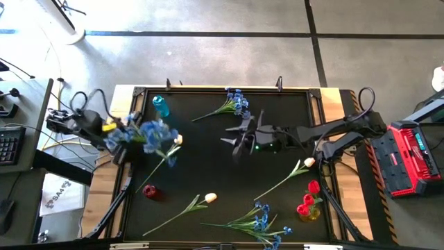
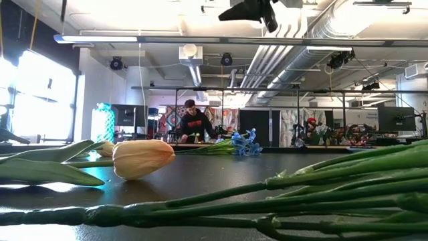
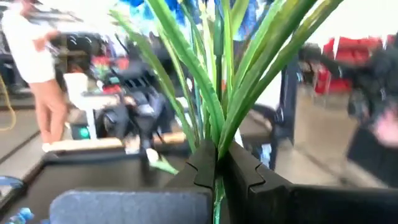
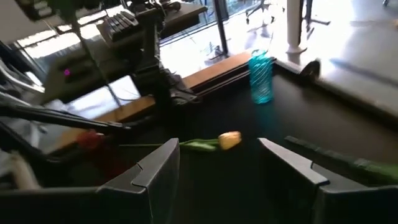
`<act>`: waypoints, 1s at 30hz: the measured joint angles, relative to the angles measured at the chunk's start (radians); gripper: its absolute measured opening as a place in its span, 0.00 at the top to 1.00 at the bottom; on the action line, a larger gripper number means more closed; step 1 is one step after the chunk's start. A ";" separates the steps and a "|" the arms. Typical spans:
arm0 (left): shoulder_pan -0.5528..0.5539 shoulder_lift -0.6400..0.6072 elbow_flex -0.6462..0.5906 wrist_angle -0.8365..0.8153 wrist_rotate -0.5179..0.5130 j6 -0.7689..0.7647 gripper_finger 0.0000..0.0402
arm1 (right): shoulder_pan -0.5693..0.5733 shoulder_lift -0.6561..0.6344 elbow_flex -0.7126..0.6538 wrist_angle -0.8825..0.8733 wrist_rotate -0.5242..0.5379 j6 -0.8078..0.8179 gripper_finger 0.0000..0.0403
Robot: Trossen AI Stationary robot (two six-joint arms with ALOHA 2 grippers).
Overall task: Sort flowers into vase by color
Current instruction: Put the middle blue flowers into the red vase
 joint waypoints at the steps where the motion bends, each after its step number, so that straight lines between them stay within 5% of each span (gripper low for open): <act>1: 0.000 -0.002 0.018 0.003 -0.005 -0.019 1.00 | 0.013 0.000 0.000 -0.001 0.000 0.032 0.50; 12: -0.001 -0.119 -0.015 -0.034 0.173 -0.214 1.00 | 0.087 0.000 0.000 0.014 0.096 0.160 0.50; 30: -0.001 -0.188 -0.069 -0.019 0.487 -0.231 1.00 | 0.086 0.000 0.000 -0.004 0.133 0.196 0.50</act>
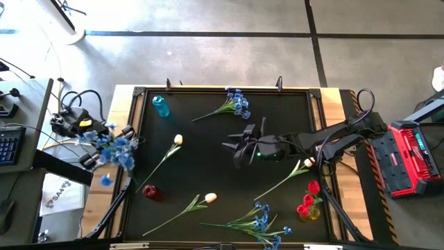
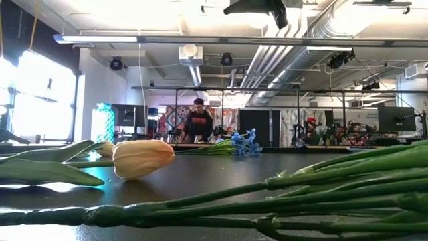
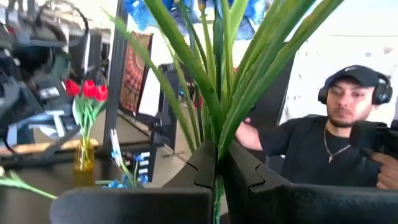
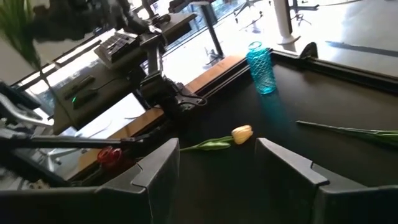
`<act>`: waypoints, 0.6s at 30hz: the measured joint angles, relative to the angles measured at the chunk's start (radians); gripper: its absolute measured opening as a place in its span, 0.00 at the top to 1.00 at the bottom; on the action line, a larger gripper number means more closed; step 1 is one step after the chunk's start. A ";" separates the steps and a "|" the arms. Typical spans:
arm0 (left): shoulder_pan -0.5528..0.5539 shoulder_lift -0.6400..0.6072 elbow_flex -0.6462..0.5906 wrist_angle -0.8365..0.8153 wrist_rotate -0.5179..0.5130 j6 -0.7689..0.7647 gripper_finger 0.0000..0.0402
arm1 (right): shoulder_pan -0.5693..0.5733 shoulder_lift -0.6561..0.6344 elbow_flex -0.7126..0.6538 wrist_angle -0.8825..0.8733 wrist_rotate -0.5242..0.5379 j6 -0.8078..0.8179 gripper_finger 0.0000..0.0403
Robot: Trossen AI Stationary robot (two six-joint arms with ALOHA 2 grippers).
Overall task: Sort flowers into vase by color
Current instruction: Put the middle blue flowers into the red vase
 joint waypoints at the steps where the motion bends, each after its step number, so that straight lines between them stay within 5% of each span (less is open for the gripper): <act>1: 0.000 0.001 -0.008 0.001 0.001 -0.005 1.00 | 0.000 0.000 0.000 0.000 0.008 0.003 0.50; 18: 0.000 0.000 -0.089 -0.002 0.041 0.054 1.00 | -0.025 0.000 0.000 -0.035 0.069 0.017 0.50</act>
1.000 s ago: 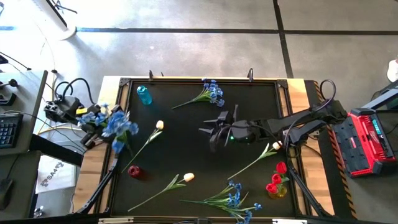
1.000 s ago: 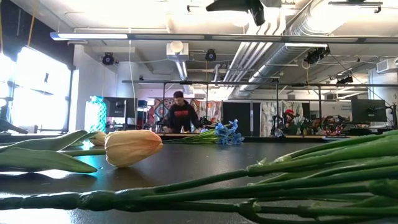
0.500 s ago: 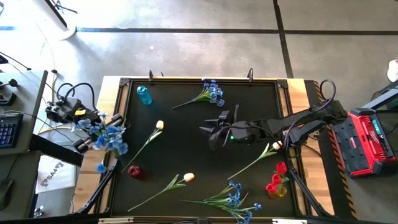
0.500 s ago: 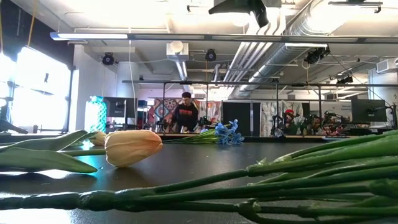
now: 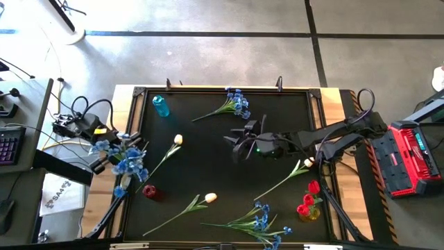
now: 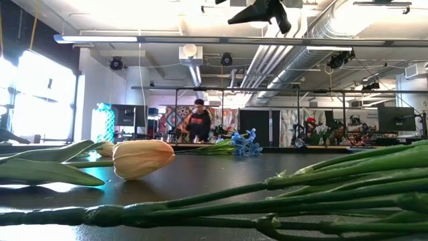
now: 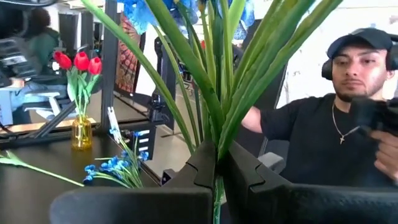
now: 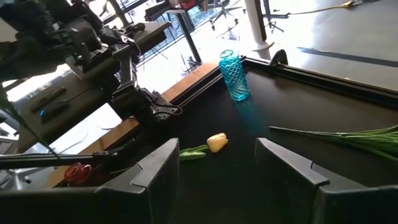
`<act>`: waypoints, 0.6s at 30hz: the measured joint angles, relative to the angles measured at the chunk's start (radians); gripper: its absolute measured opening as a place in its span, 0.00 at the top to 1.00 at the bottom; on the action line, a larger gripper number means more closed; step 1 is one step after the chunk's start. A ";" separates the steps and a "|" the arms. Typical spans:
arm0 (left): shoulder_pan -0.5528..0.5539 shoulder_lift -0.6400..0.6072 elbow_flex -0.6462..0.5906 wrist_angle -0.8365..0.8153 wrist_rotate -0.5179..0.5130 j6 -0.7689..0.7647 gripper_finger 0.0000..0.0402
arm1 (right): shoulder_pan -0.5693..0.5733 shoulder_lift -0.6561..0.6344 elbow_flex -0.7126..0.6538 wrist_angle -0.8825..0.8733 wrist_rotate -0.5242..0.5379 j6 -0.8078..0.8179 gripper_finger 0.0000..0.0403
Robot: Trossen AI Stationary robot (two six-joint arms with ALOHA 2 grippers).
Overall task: Sort flowers into vase by color
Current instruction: Put the middle blue flowers into the red vase
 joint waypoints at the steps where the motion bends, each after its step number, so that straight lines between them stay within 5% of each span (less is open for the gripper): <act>1: 0.000 0.000 0.000 -0.001 0.010 0.007 1.00 | -0.003 0.000 0.000 0.000 0.003 0.000 0.50; 18: 0.000 0.005 0.001 -0.030 0.007 0.063 1.00 | -0.065 0.000 0.000 0.000 0.015 0.001 0.50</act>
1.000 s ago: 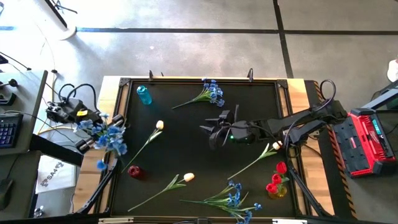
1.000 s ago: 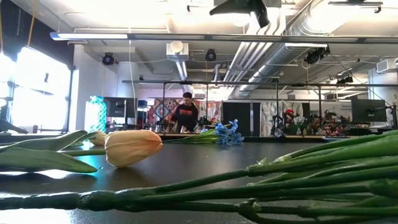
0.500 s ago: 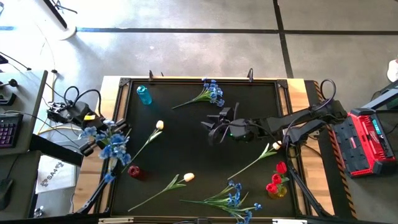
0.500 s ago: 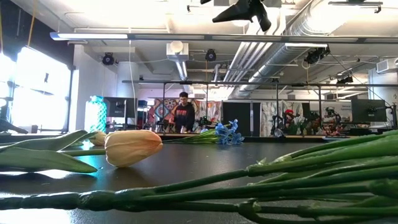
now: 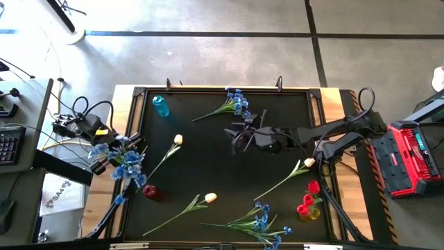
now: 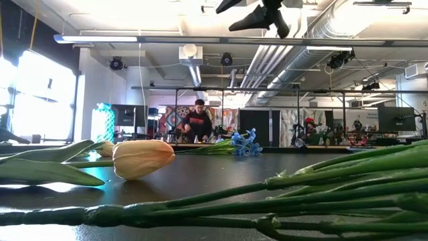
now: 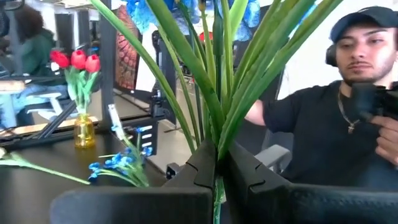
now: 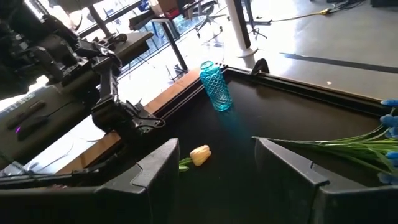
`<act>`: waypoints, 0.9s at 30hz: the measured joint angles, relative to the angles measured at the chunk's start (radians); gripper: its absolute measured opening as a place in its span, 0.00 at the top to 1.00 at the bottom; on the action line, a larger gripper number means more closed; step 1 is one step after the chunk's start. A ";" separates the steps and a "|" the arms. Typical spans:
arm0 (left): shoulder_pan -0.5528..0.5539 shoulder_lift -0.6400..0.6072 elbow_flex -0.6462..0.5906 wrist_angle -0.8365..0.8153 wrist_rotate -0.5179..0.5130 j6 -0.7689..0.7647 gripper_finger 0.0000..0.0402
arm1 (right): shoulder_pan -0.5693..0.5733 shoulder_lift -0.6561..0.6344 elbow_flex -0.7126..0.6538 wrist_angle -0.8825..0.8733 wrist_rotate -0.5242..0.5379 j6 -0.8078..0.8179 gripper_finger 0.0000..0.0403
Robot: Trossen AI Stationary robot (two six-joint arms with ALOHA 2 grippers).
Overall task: Sort flowers into vase by color
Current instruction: Put the middle blue flowers into the red vase
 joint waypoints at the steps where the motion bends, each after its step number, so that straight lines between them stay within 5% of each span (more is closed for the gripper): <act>1: 0.000 0.002 0.000 -0.002 -0.019 -0.005 1.00 | -0.004 0.000 0.000 0.000 -0.001 0.000 0.50; 6: 0.001 0.008 -0.038 0.058 -0.108 -0.064 1.00 | -0.037 0.000 0.000 0.000 -0.038 0.001 0.50; 16: 0.000 0.004 -0.102 0.111 -0.071 -0.132 1.00 | -0.077 0.000 0.000 -0.001 -0.111 0.000 0.50; 27: 0.000 0.004 -0.102 -0.012 -0.044 -0.059 1.00 | -0.078 0.000 0.000 -0.006 -0.122 0.000 0.50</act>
